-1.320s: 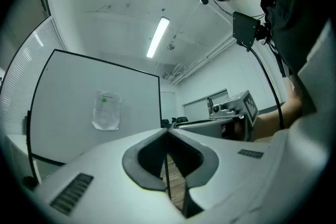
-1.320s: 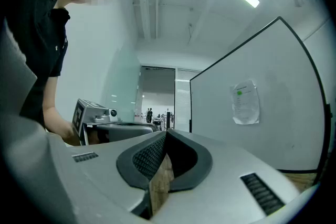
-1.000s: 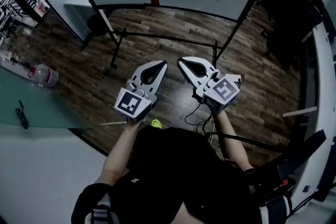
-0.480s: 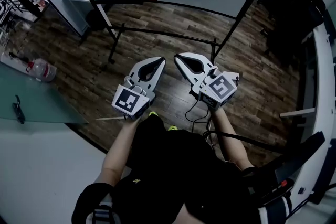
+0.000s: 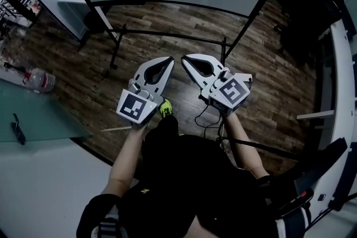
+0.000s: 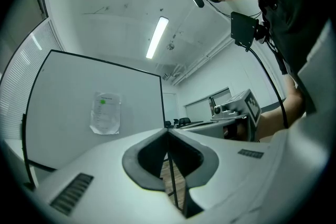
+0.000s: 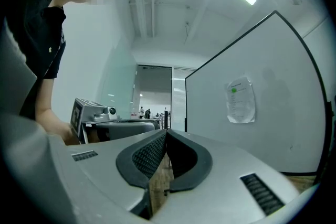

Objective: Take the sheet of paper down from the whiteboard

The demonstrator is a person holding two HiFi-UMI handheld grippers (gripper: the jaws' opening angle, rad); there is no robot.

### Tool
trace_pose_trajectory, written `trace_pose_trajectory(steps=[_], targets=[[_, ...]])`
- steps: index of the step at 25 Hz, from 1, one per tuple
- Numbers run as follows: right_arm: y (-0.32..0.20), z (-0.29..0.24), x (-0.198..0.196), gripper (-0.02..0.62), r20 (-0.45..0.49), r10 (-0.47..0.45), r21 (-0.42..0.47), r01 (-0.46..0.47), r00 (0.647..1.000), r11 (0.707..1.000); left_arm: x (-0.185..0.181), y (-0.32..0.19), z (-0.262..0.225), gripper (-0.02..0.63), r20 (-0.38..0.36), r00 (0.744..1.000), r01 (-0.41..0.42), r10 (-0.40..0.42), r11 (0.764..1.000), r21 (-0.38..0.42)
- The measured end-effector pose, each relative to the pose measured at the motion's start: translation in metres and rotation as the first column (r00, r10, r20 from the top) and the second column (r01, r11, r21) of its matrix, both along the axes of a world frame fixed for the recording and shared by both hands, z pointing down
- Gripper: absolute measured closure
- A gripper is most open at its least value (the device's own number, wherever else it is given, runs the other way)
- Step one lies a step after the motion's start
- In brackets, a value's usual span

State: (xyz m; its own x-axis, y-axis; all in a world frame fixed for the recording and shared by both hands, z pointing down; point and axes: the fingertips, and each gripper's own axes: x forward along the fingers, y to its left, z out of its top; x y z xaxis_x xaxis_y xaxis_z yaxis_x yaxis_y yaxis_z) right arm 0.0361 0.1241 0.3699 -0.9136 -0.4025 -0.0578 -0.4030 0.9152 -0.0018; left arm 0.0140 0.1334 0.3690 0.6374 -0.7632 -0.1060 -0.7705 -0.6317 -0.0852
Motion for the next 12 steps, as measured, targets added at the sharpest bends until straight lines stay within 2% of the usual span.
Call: trace_pose_trajectory(steps=[4, 12], targets=[[-0.023, 0.001, -0.005, 0.588, -0.001, 0.019, -0.007, -0.019, 1.0, 1.0, -0.005, -0.024, 0.002, 0.592, 0.014, 1.0, -0.008, 0.008, 1.0, 0.008], [-0.076, -0.007, -0.023, 0.588, -0.016, 0.052, 0.003, -0.052, 0.999, 0.999, -0.02, -0.078, -0.002, 0.592, -0.003, 0.999, -0.043, 0.043, 0.999, -0.011]])
